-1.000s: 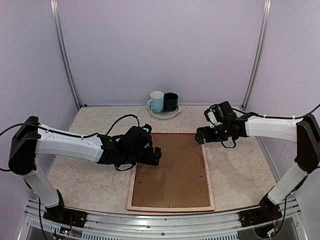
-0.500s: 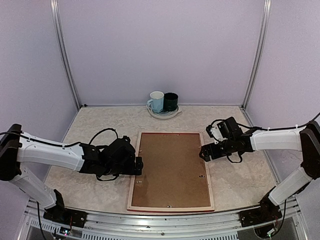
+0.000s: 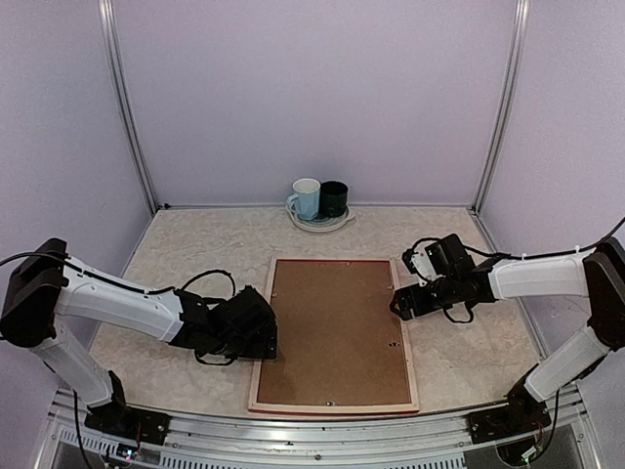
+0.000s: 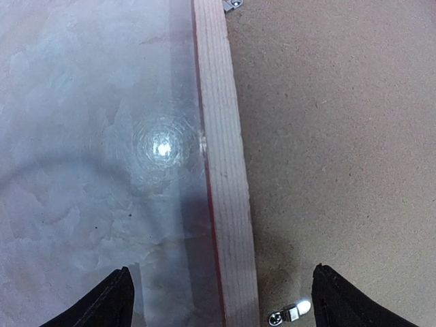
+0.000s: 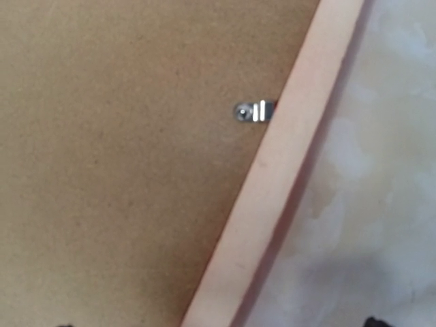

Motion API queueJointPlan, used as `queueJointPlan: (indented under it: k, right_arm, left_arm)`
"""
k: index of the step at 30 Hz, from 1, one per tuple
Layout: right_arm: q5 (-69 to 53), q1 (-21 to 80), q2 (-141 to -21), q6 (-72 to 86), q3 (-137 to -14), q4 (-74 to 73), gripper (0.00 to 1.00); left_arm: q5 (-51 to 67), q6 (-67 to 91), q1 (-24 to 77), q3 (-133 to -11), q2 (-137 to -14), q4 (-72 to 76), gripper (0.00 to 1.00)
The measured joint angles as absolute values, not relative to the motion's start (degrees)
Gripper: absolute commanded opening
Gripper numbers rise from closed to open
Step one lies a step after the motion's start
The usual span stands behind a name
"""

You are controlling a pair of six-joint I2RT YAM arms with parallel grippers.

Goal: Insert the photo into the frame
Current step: Press the fastener onto the backboard.

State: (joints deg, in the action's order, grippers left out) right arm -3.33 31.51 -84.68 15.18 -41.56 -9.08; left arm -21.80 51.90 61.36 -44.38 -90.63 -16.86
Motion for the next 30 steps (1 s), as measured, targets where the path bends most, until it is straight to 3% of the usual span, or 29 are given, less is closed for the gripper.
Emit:
queueJointPlan:
  k: [16, 30]
  right_arm:
    - [-3.49, 31.51, -84.84, 14.52, -41.28, -7.92, 0.90]
    - [-3.46, 31.51, -85.49, 14.37, -41.28, -7.77, 0.90]
  left_arm:
    - [-21.19, 53.80, 63.42, -44.45, -92.27, -18.94, 0.83]
    - [-20.99, 53.76, 63.48, -44.84, -92.44, -18.92, 0.74]
